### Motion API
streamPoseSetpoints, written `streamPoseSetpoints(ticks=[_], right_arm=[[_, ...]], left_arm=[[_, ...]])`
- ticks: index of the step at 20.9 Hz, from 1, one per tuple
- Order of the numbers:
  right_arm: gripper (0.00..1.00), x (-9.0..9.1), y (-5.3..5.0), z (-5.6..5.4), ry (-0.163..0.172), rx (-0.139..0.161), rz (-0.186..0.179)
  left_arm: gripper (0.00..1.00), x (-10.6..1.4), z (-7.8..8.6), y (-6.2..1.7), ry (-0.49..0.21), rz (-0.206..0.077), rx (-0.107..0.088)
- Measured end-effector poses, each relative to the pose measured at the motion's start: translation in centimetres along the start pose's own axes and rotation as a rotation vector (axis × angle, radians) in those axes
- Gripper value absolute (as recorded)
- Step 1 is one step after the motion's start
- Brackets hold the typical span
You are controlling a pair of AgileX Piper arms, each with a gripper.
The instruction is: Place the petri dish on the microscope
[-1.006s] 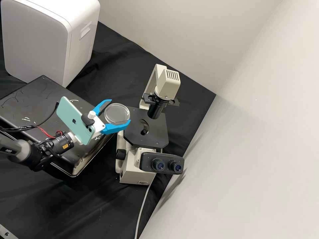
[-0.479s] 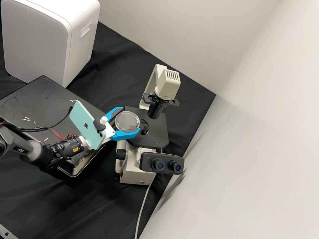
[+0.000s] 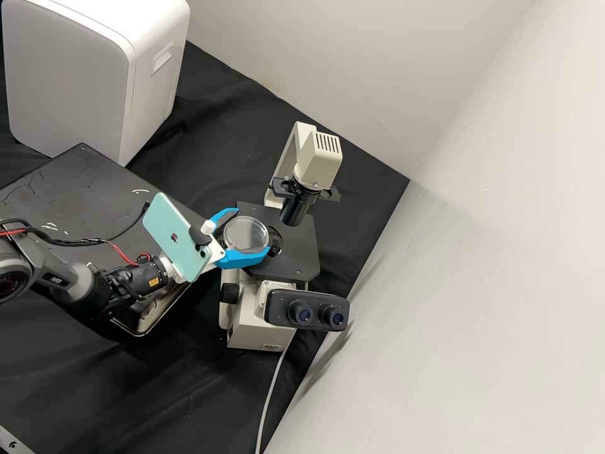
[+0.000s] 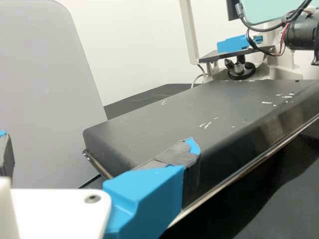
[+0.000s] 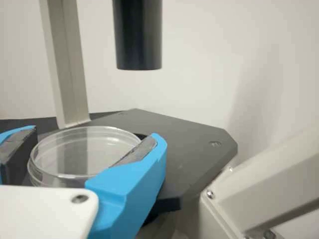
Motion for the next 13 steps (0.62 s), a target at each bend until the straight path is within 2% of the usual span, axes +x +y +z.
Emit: streamPoseSetpoints(ticks=[5, 13], right_arm=[[0.00, 0.9, 0.0, 0.2, -0.016, -0.014, 0.022], [0.00, 1.3, -0.1, 0.4, -0.020, -0.027, 0.028]], left_arm=[[1.00, 0.0, 0.0, 0.00, 0.000, 0.000, 0.000], [1.00, 0.0, 0.0, 0.00, 0.000, 0.000, 0.000]])
